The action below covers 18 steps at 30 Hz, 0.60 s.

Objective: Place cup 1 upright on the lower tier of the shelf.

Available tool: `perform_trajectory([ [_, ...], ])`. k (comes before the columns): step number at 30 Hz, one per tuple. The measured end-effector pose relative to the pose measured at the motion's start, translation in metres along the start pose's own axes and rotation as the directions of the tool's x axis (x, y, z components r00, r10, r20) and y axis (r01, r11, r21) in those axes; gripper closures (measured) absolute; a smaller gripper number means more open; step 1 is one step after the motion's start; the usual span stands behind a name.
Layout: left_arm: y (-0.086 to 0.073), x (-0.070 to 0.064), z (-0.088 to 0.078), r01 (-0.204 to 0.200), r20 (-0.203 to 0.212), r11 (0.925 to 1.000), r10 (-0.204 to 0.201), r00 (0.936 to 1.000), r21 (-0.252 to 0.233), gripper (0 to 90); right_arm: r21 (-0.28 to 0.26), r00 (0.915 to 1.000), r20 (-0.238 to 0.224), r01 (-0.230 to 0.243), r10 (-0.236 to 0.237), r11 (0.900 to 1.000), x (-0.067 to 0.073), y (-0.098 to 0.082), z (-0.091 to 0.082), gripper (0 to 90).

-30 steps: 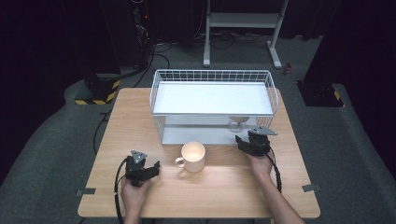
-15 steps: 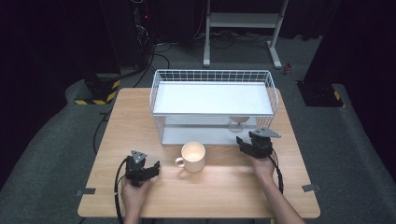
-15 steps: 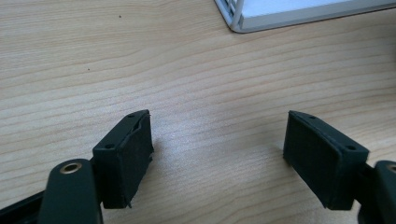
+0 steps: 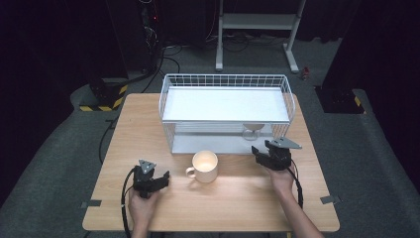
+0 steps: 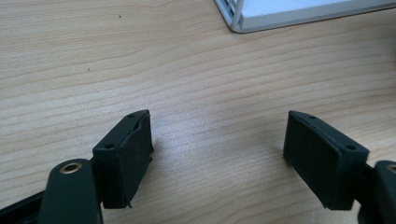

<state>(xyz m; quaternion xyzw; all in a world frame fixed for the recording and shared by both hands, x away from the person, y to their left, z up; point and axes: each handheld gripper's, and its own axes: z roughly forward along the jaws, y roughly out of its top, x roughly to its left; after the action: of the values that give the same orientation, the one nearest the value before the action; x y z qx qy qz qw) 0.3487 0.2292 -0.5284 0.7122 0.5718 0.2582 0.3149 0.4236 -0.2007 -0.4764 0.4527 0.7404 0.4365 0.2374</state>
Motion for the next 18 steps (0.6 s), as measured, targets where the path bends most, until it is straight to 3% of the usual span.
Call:
perform_trajectory([
  [18,0.0,0.0,0.0,-0.001,0.0,1.0,0.001,1.0,0.001,24.1,-0.034,0.9998,-0.018,-0.012,0.011,0.999,-0.008,-0.006,-0.019,38.3],
])
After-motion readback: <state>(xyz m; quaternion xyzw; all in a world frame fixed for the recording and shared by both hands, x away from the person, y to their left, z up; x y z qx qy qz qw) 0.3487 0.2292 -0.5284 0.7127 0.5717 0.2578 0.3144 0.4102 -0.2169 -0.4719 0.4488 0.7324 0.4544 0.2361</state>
